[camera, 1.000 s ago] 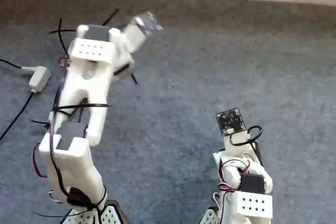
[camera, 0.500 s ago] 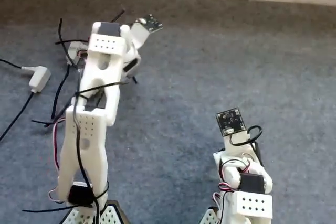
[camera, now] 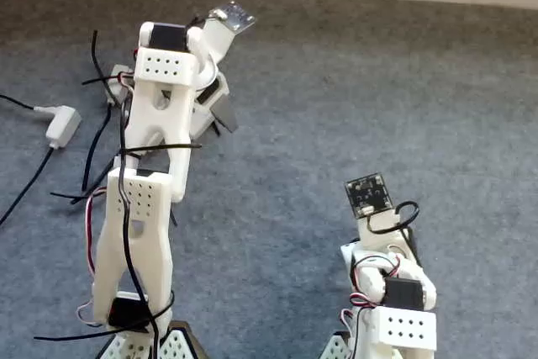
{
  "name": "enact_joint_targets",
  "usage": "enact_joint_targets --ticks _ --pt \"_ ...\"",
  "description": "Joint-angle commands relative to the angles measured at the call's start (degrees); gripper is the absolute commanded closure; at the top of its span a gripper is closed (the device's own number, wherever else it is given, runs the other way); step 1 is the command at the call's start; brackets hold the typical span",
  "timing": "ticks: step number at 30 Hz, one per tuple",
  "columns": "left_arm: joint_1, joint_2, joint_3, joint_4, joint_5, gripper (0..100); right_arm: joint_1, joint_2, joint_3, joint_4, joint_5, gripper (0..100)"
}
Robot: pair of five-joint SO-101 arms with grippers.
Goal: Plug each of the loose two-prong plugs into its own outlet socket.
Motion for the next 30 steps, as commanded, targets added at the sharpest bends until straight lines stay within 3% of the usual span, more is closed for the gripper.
enact_joint_targets --ticks 1,4,7,13,20,22,26,30 --pt "-0.57 -6.73 -2.07 0.62 0.44 71 -0.48 -0.4 0.57 -0.57 0.53 70.2" --pt "-0.13 -14.29 -1.98 0.7 1.85 76 -0.48 -0.4 0.57 -0.57 0.53 70.2" --pt "-0.13 -24.04 0.75 0.7 8.18 76 -0.48 -0.4 0.57 -0.57 0.53 70.2" --pt "1.98 -47.08 24.57 0.44 12.92 78 -0.48 -0.48 0.57 -0.22 0.53 71.7" --pt "5.14 -70.81 54.29 -0.09 14.86 85 -0.04 -0.66 -1.45 -0.04 0.26 96.4" --pt "4.97 -77.14 62.73 -1.93 15.47 86 -0.04 -0.66 -4.0 1.98 0.26 99.5" --pt "4.26 -90.68 81.89 -10.2 15.74 100 -0.04 -0.66 -11.21 9.45 0.26 99.1" --pt "4.18 -104.57 103.34 -21.98 15.65 98 -0.04 -0.66 -14.29 11.12 0.18 99.1"
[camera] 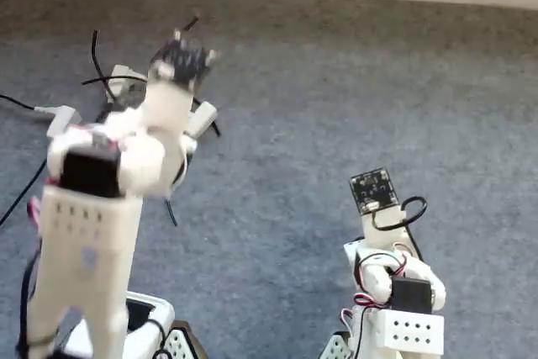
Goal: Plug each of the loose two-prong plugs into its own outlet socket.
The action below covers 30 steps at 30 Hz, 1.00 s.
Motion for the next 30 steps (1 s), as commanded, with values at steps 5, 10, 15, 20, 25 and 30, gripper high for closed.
enact_joint_targets --ticks 5,10,15,20,25,30 --pt "-0.22 -26.42 37.23 -20.4 0.26 98 -0.04 -0.48 -4.35 1.19 -1.49 99.1" --pt "-1.54 -39.78 46.2 -22.07 0.44 98 -0.04 -0.57 -4.53 -0.75 -6.77 99.1" --pt "-5.41 -51.03 53.85 -25.05 0.62 98 -0.04 -0.84 -2.51 -4.62 -10.64 99.1" --pt "-7.43 -62.64 65.71 -30.68 0.62 98 -0.04 -12.35 7.08 -8.22 -12.4 99.1" --pt "-7.6 -62.2 73.63 -37.98 0.44 98 -0.31 -15.52 14.46 -9.1 -11.96 99.1" --pt "-7.34 -62.11 77.14 -40.0 0.18 98 -0.31 -16.57 17.8 -12.18 -11.96 99.1"
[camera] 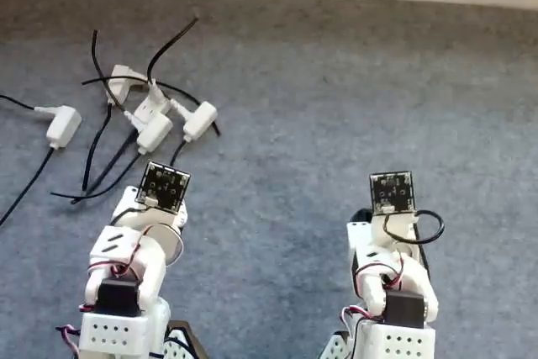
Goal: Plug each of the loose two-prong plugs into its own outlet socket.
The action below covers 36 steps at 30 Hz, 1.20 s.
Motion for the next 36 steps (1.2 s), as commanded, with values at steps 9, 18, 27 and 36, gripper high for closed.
enact_joint_targets --ticks 9,18,27,36 --pt "-0.66 0.4 1.36 10.73 0.18 98 -0.04 -1.36 8.92 4.62 -0.18 99.1" --pt "-0.66 -0.04 1.36 24.09 0.18 98 -0.04 -1.63 8.92 13.58 -0.18 99.1" --pt "-0.57 -0.13 1.36 28.4 0.26 98 -0.13 -1.63 8.92 13.58 -0.18 99.1" --pt "-0.57 -0.13 1.36 28.4 0.26 98 -0.13 -1.63 8.92 13.58 -0.18 99.1"
